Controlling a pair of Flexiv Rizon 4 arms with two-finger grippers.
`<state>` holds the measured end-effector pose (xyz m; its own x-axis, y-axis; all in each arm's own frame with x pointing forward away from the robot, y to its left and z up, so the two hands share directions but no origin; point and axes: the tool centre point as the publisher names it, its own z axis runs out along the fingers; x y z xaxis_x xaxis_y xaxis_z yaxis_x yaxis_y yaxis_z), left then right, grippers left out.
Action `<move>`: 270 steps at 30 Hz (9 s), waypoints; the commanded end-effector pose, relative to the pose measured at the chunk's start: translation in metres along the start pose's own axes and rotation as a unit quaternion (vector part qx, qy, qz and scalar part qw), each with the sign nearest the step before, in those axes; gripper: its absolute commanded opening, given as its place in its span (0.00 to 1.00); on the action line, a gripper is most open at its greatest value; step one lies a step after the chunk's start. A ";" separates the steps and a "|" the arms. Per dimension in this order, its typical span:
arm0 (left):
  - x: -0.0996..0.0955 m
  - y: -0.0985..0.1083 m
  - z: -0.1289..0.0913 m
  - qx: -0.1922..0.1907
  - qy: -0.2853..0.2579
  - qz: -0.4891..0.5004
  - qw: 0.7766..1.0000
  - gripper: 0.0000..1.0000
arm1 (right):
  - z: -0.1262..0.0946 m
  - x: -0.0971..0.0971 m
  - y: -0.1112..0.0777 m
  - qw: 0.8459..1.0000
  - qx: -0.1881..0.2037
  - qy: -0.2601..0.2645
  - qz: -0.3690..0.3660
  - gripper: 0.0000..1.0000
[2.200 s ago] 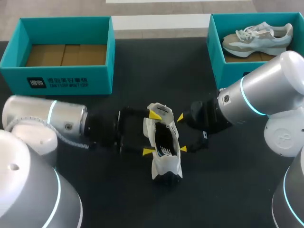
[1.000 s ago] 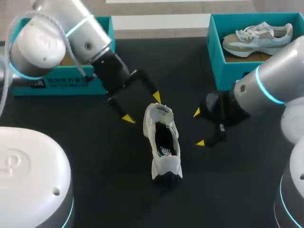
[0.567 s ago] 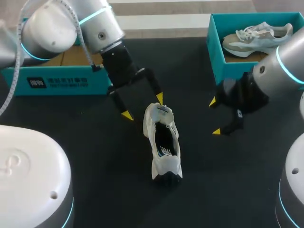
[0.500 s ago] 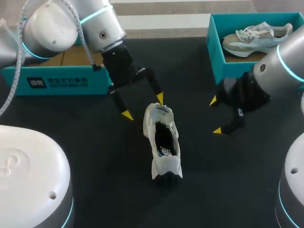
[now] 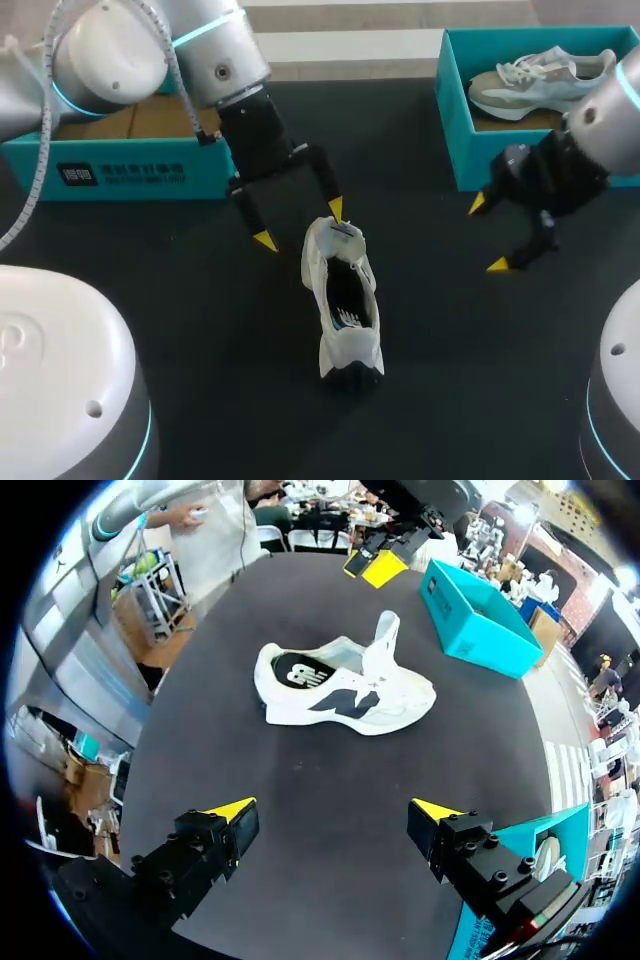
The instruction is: Take the shoe out of the shoebox, open the shoe tongue, remove and reinsert the insole, then place the shoe into the shoebox
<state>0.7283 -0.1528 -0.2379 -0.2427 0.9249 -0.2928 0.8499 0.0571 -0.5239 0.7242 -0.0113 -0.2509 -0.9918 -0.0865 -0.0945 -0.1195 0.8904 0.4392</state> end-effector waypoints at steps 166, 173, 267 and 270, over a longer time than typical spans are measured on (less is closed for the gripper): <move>-0.023 0.053 0.112 -0.384 0.103 0.088 0.913 0.96 | -0.073 0.002 -0.015 1.000 0.015 -0.012 0.013 1.00; -0.020 0.045 0.110 -0.384 0.118 0.084 0.912 1.00 | -0.073 0.002 -0.015 1.000 0.015 -0.012 0.013 1.00; -0.045 0.078 0.047 -0.359 0.139 0.140 0.912 0.38 | -0.073 0.002 -0.015 1.000 0.015 -0.012 0.013 1.00; -0.039 0.077 0.050 -0.353 0.141 0.137 0.915 0.40 | -0.073 0.002 -0.015 1.000 0.015 -0.012 0.013 1.00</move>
<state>0.7811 -0.2043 -0.3039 0.0706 0.9955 -0.0627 0.9749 -0.0556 0.2156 0.7202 -0.0584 -0.1915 -0.9931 -0.0523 -0.1049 -0.0917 0.9041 0.4174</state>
